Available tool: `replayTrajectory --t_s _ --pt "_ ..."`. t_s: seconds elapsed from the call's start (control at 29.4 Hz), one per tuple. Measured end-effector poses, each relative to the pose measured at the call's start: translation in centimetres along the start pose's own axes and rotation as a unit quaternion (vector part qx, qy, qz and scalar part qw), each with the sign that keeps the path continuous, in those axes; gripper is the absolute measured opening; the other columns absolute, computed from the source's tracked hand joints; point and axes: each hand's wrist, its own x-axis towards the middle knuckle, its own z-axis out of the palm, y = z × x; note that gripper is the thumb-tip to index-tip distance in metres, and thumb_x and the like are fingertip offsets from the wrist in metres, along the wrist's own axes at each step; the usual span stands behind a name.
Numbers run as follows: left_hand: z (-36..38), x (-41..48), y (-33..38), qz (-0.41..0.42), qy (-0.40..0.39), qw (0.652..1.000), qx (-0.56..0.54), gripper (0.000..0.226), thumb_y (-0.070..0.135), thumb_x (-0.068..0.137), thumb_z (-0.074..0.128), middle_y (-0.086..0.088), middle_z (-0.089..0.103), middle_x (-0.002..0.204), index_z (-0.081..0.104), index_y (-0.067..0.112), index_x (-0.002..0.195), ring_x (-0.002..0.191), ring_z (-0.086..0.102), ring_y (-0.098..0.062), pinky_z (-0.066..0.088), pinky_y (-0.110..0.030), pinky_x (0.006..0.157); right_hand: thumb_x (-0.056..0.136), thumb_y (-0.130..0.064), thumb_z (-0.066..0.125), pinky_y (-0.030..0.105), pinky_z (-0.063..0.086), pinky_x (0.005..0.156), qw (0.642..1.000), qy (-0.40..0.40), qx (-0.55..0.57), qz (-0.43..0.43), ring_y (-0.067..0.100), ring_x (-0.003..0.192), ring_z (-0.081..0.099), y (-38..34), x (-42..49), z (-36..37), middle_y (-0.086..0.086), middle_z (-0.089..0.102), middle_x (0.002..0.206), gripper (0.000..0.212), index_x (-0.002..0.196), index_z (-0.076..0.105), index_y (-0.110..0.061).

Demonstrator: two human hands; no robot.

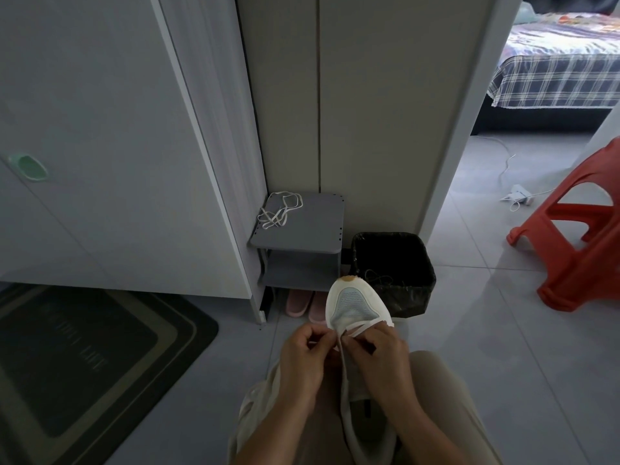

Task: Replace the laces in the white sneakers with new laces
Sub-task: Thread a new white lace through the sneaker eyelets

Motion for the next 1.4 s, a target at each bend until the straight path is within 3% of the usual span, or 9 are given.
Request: replayTrajectory --t_s 0.14,0.31,0.44,0.65,0.85,0.95,1.16,1.26,1.4 --pt "0.3 -0.3 0.0 0.063 0.027 0.995 0.069 0.014 0.011 0.086 0.063 0.006 0.066 0.071 0.063 0.022 0.077 0.062 0.061 -0.003 0.044 -0.008 0.058 0.077 -0.014 0.073 0.039 0.053 0.078 1.000 0.006 0.002 -0.003 0.005 0.077 0.059 -0.3 0.0 -0.2 -0.027 0.054 0.074 0.007 0.074 0.073 -0.020" --pt "0.2 -0.6 -0.1 -0.024 0.030 0.999 -0.014 0.009 0.013 0.086 0.062 0.000 0.066 0.069 0.064 0.015 0.078 0.066 0.060 -0.011 0.046 -0.015 0.059 0.075 -0.011 0.074 0.029 0.052 0.071 0.995 0.047 0.065 0.062 0.007 0.070 0.058 -1.5 -0.8 -0.3 -0.019 0.058 0.067 0.038 0.060 0.056 -0.041" --pt "-0.8 -0.8 -0.3 -0.063 0.036 0.996 -0.054 0.008 0.011 0.086 0.061 -0.004 0.065 0.067 0.064 0.011 0.079 0.069 0.061 -0.019 0.049 -0.028 0.066 0.077 -0.014 0.071 0.019 0.047 0.069 0.985 0.040 0.123 0.113 0.009 0.076 0.056 -1.8 -0.7 -0.5 -0.009 0.059 0.076 0.020 0.065 0.061 -0.026" --pt "-4.2 -1.1 -1.5 -0.106 0.062 0.989 -0.076 0.017 0.004 0.087 0.055 -0.006 0.051 0.053 0.058 0.003 0.070 0.053 0.047 -0.017 0.043 -0.030 0.052 0.080 -0.013 0.069 0.031 0.053 0.072 0.926 0.059 0.301 0.221 0.019 0.080 0.063 -2.5 -0.1 -1.3 0.003 0.069 0.080 0.003 0.079 0.071 -0.011" --pt "-15.2 0.2 -4.9 -0.189 0.235 0.937 -0.174 0.023 0.003 0.090 0.052 -0.013 0.044 0.056 0.050 0.005 0.067 0.050 0.041 -0.019 0.039 -0.023 0.043 0.078 -0.015 0.068 0.033 0.054 0.070 0.875 0.061 0.398 0.268 0.024 0.078 0.062 -3.0 0.6 -2.3 0.011 0.067 0.079 0.014 0.080 0.070 -0.001" --pt "-20.9 0.5 -8.4 -0.211 0.324 0.916 -0.110 0.023 0.005 0.089 0.055 -0.014 0.052 0.047 0.053 0.006 0.067 0.041 0.050 -0.020 0.040 -0.016 0.032 0.083 -0.015 0.064 0.026 0.054 0.060 0.878 0.061 0.396 0.260 0.019 0.070 0.063 -3.4 0.3 -3.0 0.009 0.067 0.075 0.012 0.081 0.070 -0.005" --pt "-16.4 1.9 -10.0 -0.136 0.145 0.916 0.349 0.020 0.007 0.086 0.060 -0.024 0.059 0.107 0.061 0.000 0.105 0.093 0.057 -0.035 0.043 -0.036 0.082 0.081 -0.015 0.065 0.038 0.054 0.069 0.882 0.062 0.386 0.263 0.028 0.072 0.061 -4.0 0.1 -3.1 0.016 0.065 0.075 0.014 0.072 0.071 -0.006" --pt "-8.7 1.1 -5.2 0.101 0.050 0.947 0.302 0.041 0.016 0.089 0.059 0.006 0.050 0.112 0.047 0.022 0.127 0.086 0.055 -0.011 0.043 -0.021 0.077 0.079 -0.015 0.066 0.024 0.052 0.054 0.869 0.047 0.412 0.272 0.022 0.062 0.057 -4.1 0.2 -3.3 0.018 0.059 0.074 0.017 0.066 0.071 -0.006" --pt "-1.0 -0.3 0.5 0.220 -0.122 0.936 0.245 0.030 0.024 0.091 0.055 0.022 0.047 0.105 0.049 0.031 0.120 0.088 0.051 0.004 0.039 -0.006 0.077 0.084 -0.017 0.064 0.011 0.044 0.040 0.906 0.048 0.347 0.239 0.012 0.049 0.058 -4.6 0.2 -4.0 0.008 0.062 0.065 0.015 0.070 0.067 -0.011"
